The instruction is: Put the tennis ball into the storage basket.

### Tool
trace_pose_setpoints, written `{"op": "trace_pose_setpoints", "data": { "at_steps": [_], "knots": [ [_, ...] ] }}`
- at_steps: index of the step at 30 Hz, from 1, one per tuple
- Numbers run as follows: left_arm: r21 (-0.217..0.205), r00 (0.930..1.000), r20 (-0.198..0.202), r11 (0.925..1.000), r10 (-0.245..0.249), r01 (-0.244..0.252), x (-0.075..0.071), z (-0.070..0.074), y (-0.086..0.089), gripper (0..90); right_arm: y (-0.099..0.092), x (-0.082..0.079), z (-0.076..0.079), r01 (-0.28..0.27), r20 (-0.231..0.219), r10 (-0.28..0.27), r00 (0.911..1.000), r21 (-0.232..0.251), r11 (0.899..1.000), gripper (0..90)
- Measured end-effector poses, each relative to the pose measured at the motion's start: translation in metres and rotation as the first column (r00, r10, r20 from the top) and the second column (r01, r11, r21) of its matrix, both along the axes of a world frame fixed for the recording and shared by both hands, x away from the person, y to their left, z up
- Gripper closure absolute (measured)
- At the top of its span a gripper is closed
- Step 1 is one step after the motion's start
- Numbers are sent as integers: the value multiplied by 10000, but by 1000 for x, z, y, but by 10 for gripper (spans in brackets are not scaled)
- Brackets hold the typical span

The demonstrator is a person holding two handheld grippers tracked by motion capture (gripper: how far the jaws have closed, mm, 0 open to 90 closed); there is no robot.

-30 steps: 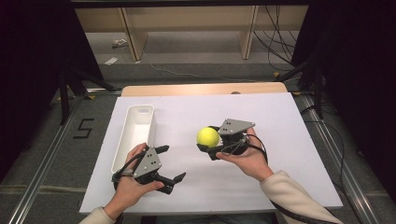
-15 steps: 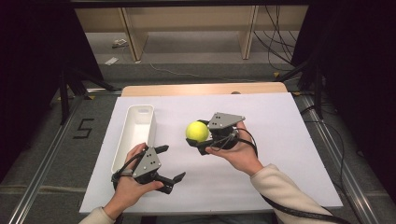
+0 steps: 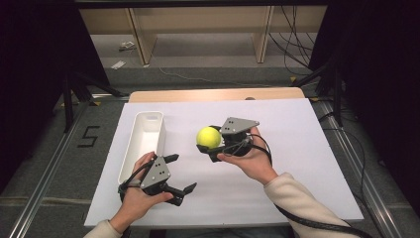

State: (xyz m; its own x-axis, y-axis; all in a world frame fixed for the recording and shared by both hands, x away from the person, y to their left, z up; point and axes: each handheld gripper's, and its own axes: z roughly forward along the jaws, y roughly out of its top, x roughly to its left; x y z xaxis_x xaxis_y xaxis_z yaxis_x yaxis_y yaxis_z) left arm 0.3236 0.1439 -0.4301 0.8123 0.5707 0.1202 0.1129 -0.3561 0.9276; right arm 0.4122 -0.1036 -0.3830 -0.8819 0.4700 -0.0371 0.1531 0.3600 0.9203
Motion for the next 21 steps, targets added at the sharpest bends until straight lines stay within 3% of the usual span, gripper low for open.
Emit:
{"op": "trace_pose_setpoints", "data": {
  "at_steps": [4,5,11,15,21],
  "knots": [
    [54,9999,167,10000,20,-21,1,0,1,0,4,0,4,-27,0,27,10000,156,9999,268],
    [-80,9999,-105,9999,-130,129,-1,0,-1,0,5,0,5,-35,14,35,10000,181,9998,268],
    [12,9999,89,9999,-124,124,1,0,0,0,10,1,6,-136,-46,137,9999,273,9995,268],
    [-43,10000,-63,10000,-77,77,0,0,0,0,13,1,6,-151,-57,153,9999,292,9995,268],
    [67,9997,241,10000,-34,33,1,1,1,0,17,2,7,-222,-35,223,9997,317,9992,268]
  ]
}}
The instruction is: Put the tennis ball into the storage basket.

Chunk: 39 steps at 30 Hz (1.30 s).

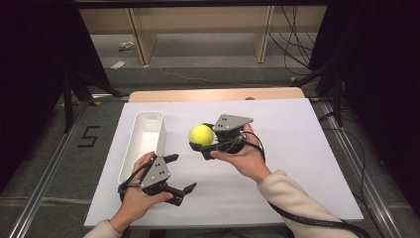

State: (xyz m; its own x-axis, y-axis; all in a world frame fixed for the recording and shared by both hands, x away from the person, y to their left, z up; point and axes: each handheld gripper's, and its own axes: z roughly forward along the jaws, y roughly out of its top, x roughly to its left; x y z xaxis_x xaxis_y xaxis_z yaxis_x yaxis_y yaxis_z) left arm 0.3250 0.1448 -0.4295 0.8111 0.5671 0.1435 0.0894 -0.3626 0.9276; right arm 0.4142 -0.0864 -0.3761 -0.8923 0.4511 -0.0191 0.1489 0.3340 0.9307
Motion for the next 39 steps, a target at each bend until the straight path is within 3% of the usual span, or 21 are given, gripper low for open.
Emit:
{"op": "trace_pose_setpoints", "data": {
  "at_steps": [3,6,13,28,39],
  "knots": [
    [111,9997,245,9999,47,-50,1,1,1,0,2,0,1,-25,-15,26,10000,48,10000,268],
    [117,9997,241,9999,64,-67,1,1,0,0,3,0,1,-32,24,32,10000,52,10000,268],
    [-48,9999,-163,10000,-16,16,-1,-1,-2,0,5,0,6,-55,122,54,9999,132,9999,268],
    [21,10000,-15,10000,88,-88,0,0,-1,0,11,4,4,28,128,-29,9999,76,10000,268],
    [-101,9995,-312,9999,3,-6,-2,-1,-2,0,14,6,5,74,142,-74,9999,35,10000,268]
  ]
}}
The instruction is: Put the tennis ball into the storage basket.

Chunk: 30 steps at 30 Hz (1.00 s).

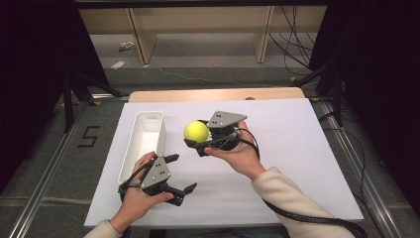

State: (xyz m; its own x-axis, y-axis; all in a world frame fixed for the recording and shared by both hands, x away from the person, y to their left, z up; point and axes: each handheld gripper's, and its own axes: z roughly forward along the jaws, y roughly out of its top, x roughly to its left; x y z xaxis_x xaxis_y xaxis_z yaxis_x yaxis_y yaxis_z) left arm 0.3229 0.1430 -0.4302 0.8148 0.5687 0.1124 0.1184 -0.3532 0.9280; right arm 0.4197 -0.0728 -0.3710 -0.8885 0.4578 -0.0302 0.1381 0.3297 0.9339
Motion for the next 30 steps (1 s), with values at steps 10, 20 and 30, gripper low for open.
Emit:
{"op": "trace_pose_setpoints", "data": {
  "at_steps": [10,20,30],
  "knots": [
    [1706,9732,2127,9840,-874,510,15,10,8,0,4,3,2,-21,46,21,10000,-37,10000,268],
    [-43,9998,-143,9999,-99,98,-1,0,-1,0,5,6,-1,46,36,-45,10000,-250,9997,268],
    [-45,9998,-147,9999,-99,99,-1,0,-1,0,9,7,1,34,69,-31,10000,-360,9993,268]
  ]
}}
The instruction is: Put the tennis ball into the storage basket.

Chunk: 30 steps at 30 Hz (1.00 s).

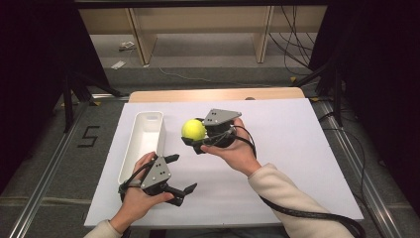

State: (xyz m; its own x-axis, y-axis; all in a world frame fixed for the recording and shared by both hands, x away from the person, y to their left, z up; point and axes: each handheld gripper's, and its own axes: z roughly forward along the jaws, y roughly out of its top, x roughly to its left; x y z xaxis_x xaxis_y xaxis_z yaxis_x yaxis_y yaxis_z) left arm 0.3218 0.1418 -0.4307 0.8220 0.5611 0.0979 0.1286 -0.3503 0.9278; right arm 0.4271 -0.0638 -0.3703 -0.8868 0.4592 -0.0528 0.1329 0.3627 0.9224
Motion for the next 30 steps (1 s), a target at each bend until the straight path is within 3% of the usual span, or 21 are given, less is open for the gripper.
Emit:
{"op": "trace_pose_setpoints", "data": {
  "at_steps": [30],
  "knots": [
    [-60,10000,-16,10000,41,-41,0,1,1,0,4,2,-2,79,-41,-80,10000,-81,9999,268]
  ]
}}
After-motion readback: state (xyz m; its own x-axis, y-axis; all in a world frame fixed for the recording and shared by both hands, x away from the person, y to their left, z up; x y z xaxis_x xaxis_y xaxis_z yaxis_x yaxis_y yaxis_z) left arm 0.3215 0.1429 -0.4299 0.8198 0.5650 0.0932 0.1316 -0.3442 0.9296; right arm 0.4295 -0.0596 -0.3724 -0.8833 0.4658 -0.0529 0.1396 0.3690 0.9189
